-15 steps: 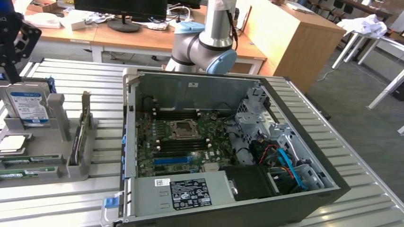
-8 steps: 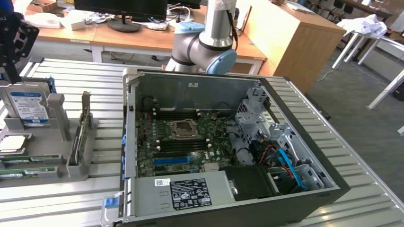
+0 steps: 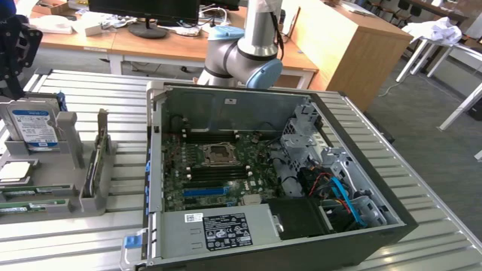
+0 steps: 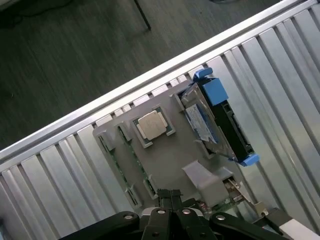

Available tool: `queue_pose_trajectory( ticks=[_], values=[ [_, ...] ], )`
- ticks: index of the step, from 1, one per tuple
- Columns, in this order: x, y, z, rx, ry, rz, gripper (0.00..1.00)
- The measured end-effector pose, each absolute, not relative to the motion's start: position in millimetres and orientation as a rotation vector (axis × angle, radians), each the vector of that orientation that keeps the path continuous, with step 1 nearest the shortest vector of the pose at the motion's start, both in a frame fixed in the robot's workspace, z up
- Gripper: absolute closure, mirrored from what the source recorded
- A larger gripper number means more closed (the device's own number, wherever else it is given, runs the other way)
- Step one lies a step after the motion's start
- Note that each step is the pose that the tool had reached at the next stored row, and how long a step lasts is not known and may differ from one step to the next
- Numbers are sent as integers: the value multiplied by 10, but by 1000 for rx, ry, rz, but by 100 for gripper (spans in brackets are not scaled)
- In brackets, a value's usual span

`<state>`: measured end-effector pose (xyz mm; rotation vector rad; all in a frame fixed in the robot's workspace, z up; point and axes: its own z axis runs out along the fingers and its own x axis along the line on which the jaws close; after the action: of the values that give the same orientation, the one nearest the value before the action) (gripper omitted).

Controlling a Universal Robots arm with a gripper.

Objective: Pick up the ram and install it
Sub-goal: 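Pick up the ram and move it above insertion slot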

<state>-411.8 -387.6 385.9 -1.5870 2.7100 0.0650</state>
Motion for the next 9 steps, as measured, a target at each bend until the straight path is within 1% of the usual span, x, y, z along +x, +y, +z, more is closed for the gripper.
queue_pose_trajectory(
  ticks=[9],
  values=[
    [-4117, -3876, 3859, -1805, 2574, 64, 89]
  ],
)
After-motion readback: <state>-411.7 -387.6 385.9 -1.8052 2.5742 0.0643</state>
